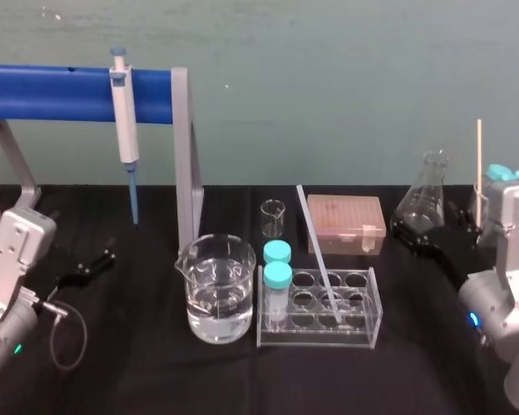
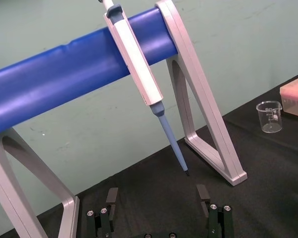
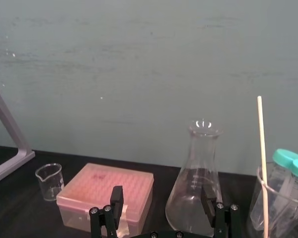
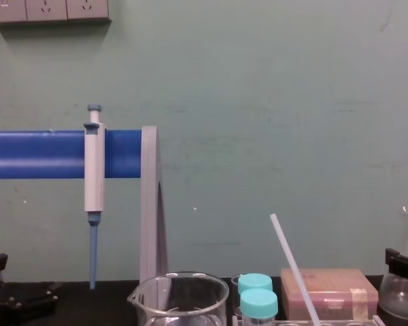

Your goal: Pick up the stirring rod with one hand, then place it down.

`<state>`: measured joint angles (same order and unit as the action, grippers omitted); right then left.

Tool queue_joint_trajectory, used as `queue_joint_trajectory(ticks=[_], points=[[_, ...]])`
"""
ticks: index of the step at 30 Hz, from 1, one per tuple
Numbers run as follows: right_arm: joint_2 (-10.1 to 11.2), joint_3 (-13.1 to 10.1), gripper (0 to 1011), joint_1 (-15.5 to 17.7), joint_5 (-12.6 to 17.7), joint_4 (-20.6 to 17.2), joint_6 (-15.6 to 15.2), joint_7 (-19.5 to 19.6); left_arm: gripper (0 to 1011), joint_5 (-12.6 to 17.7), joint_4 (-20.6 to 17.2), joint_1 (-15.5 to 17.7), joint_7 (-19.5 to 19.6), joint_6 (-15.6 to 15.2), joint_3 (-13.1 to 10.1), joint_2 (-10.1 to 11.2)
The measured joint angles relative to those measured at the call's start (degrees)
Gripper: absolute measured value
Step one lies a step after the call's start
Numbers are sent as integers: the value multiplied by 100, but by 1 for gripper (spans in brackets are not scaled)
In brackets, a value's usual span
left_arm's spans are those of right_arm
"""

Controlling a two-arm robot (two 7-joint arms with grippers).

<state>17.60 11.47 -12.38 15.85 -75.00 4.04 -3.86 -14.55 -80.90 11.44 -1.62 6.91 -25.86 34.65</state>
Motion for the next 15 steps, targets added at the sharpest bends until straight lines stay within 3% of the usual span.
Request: queue_joint_trajectory(ticks=[15], points=[[6, -2, 1000, -16, 13, -45, 59, 0, 1000, 0, 0, 0, 0, 0, 0, 0]])
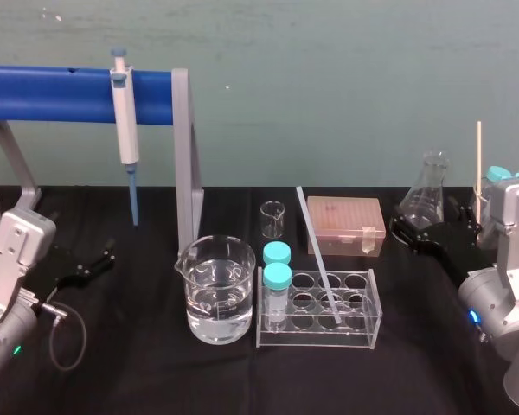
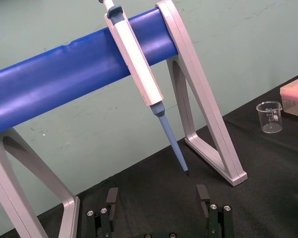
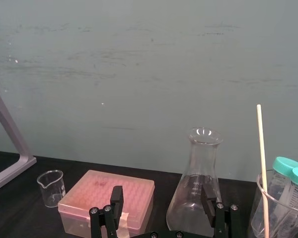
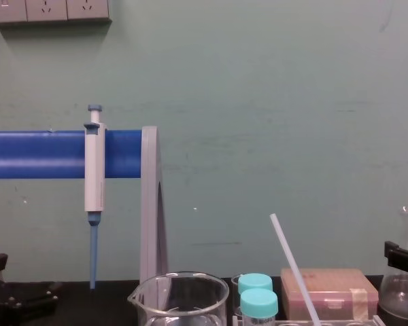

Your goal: Pick up the stirring rod with one hand, then place it down.

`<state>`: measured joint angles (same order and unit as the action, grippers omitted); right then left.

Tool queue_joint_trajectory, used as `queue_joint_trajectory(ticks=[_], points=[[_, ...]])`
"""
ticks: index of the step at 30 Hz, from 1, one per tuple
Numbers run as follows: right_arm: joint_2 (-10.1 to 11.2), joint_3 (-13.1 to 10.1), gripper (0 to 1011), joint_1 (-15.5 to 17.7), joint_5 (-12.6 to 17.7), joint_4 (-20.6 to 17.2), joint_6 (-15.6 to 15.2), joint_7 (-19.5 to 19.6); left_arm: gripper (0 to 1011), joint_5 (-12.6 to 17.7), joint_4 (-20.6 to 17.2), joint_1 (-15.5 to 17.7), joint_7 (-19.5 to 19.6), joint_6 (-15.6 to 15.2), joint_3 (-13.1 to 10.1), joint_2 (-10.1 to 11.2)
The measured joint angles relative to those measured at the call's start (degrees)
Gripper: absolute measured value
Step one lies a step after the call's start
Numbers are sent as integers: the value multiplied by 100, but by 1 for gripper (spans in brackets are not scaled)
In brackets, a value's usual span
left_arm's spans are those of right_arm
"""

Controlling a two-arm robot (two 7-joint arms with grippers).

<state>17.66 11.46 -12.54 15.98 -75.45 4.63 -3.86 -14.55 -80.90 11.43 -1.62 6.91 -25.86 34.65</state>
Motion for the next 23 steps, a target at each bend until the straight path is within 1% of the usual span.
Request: queue_joint_trajectory(ticks=[23], points=[[5, 0, 1000, -10, 9, -19, 22, 0, 1000, 0, 0, 0, 0, 0, 0, 0]])
